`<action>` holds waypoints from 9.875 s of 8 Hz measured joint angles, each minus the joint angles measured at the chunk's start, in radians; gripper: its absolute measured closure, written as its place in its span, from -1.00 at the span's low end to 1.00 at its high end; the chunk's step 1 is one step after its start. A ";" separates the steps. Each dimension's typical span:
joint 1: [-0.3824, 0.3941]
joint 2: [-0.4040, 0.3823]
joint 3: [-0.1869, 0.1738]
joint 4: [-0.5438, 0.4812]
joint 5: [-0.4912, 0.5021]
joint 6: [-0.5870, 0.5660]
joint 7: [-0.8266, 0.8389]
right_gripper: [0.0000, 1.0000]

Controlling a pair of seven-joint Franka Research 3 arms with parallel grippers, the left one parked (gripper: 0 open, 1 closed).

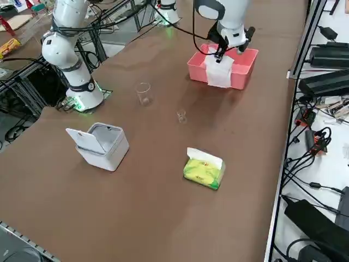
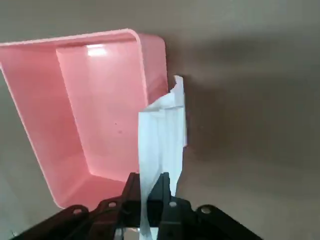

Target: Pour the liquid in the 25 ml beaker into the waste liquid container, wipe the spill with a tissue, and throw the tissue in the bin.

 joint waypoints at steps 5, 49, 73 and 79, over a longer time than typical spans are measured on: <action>0.004 0.008 0.001 -0.106 0.111 0.125 -0.278 0.93; 0.156 0.116 -0.005 -0.260 0.053 0.444 -0.413 0.96; 0.185 0.123 -0.070 -0.324 0.062 0.635 -0.432 0.52; 0.197 0.136 -0.083 -0.307 0.061 0.683 -0.434 0.44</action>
